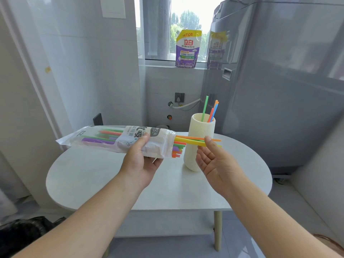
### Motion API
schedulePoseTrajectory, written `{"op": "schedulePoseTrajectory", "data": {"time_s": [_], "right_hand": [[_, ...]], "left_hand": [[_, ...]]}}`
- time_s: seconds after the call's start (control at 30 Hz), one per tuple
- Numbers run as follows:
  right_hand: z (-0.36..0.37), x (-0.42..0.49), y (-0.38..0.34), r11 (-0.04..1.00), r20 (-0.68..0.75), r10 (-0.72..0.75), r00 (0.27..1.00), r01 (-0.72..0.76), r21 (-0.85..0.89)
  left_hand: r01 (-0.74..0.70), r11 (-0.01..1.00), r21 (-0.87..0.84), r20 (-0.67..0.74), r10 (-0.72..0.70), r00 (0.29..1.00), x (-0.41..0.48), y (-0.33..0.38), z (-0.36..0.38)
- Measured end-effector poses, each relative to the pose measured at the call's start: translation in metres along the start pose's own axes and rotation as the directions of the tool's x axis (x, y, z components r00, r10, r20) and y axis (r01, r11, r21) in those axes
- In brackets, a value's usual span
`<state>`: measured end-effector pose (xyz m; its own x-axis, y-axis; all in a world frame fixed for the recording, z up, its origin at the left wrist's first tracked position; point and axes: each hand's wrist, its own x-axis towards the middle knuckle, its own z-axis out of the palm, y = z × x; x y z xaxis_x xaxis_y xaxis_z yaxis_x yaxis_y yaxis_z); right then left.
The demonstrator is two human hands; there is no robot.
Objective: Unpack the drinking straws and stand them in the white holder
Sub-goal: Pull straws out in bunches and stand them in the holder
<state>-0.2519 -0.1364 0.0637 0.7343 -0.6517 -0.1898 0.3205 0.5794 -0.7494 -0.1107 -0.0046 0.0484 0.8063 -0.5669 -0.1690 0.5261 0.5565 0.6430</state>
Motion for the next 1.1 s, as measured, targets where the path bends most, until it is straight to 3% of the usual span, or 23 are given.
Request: {"op": "schedulePoseTrajectory", "data": {"time_s": [0.27, 0.63, 0.83, 1.1], "right_hand": [[0.006, 0.000, 0.012, 0.998, 0.015, 0.031, 0.999, -0.030, -0.054], [0.018, 0.004, 0.008, 0.994, -0.038, -0.107, 0.994, 0.107, 0.022], [0.015, 0.007, -0.013, 0.960, -0.037, -0.233, 0.972, 0.224, -0.169], [0.008, 0.009, -0.068, 0.833, 0.038, -0.421, 0.907, 0.402, -0.380]], "left_hand": [[0.005, 1.000, 0.005, 0.034, -0.005, 0.999, 0.001, -0.003, 0.000], [0.016, 1.000, 0.017, 0.028, -0.017, 0.999, -0.002, -0.010, 0.003], [0.029, 1.000, -0.003, -0.014, -0.029, 0.999, 0.000, -0.005, 0.001], [-0.001, 0.998, -0.066, -0.083, -0.005, 0.997, 0.008, 0.005, -0.005]]}}
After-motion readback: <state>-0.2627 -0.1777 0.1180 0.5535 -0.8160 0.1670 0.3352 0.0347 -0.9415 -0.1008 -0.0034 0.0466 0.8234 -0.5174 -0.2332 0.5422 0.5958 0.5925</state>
